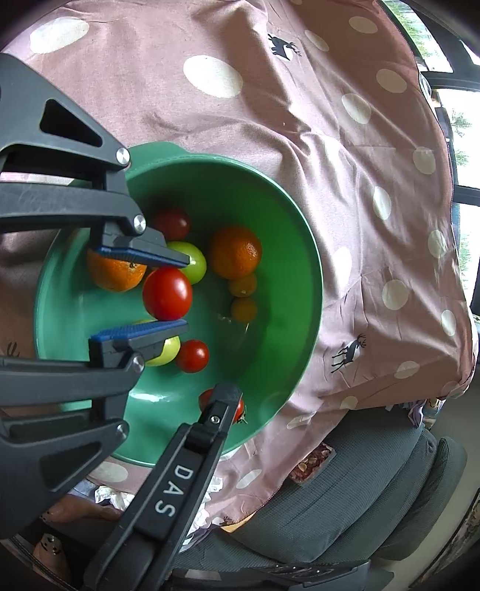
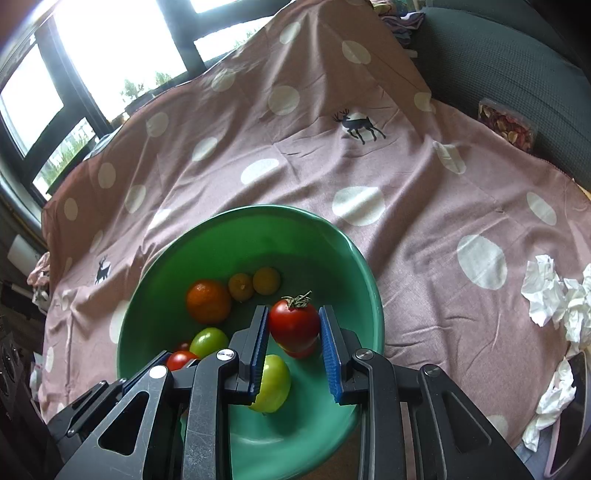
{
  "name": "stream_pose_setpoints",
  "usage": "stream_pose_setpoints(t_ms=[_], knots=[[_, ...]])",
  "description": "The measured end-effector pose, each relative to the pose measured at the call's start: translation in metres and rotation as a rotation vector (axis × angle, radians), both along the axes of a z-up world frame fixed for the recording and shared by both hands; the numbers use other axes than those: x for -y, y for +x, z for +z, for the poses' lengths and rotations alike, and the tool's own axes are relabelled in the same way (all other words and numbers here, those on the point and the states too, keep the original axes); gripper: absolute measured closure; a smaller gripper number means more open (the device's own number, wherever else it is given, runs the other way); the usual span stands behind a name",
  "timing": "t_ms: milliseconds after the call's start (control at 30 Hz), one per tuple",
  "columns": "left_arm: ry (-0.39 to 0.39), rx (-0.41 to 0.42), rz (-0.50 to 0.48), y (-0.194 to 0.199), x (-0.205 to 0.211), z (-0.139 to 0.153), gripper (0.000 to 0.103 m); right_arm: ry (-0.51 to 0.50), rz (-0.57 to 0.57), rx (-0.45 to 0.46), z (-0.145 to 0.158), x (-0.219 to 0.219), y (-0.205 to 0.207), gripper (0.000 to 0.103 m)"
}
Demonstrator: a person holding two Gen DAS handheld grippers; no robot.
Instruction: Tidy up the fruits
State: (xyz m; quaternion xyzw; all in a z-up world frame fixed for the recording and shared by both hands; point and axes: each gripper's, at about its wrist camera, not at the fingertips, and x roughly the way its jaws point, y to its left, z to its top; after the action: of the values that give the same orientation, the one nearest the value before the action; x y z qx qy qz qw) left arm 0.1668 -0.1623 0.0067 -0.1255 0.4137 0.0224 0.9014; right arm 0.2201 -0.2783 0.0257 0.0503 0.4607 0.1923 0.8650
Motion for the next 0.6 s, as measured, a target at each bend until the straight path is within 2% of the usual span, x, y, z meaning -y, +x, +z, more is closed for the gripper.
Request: stream_pose_setpoints(t_ms=[333, 500, 533, 600], knots=[[-0.017, -0.007, 0.000, 0.000, -0.001, 0.000, 0.073, -0.002, 0.004, 0.002, 0.000, -0.001, -0.001, 0.073], [-0.080, 0.009, -0.030, -0.002, 0.001, 0.005, 0.045, 0.004, 0.011, -0.007, -0.001, -0.001, 0.000, 0.072], [-0.077, 0.010, -0.031, -0.003, 0.003, 0.007, 0.042, 0.005, 0.010, -0.005, -0.001, -0.001, 0.000, 0.070], [-0.071, 0.018, -0.030, -0.006, 0.006, 0.011, 0.036, 0.016, 0.011, 0.003, 0.001, -0.001, 0.000, 0.060]])
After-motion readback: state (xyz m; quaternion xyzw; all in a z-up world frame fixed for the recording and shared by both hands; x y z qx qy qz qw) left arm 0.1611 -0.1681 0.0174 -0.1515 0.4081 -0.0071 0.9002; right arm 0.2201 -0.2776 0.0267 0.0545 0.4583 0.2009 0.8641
